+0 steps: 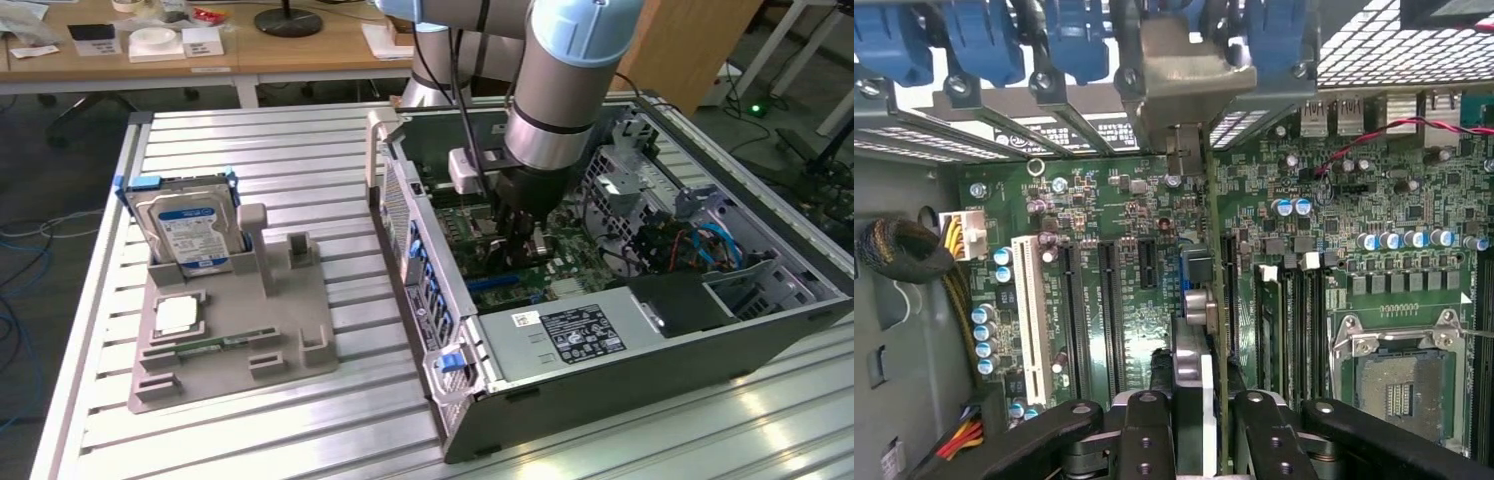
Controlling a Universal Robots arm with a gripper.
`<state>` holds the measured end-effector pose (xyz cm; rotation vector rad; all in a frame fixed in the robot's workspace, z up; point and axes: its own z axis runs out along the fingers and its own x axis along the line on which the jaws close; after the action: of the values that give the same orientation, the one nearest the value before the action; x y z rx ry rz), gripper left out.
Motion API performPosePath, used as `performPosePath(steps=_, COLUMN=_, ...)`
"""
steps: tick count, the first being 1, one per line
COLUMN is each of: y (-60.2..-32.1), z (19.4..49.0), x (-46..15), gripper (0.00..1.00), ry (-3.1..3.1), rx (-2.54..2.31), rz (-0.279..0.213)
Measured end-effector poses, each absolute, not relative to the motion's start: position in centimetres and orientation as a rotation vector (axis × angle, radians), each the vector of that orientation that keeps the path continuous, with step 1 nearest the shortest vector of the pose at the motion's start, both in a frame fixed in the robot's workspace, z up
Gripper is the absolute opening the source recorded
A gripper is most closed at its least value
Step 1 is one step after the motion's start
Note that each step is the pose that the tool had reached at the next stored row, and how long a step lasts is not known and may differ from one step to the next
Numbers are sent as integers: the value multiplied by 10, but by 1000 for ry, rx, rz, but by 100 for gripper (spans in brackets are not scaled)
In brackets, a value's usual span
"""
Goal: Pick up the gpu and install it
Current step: 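Insert the gpu into the slot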
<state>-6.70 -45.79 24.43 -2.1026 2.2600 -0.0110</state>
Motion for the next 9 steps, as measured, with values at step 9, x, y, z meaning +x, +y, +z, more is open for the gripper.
performPosePath(steps=9, y=-460, z=243, x=-66, gripper=28, ry=2260, rx=-2103, rz=-12)
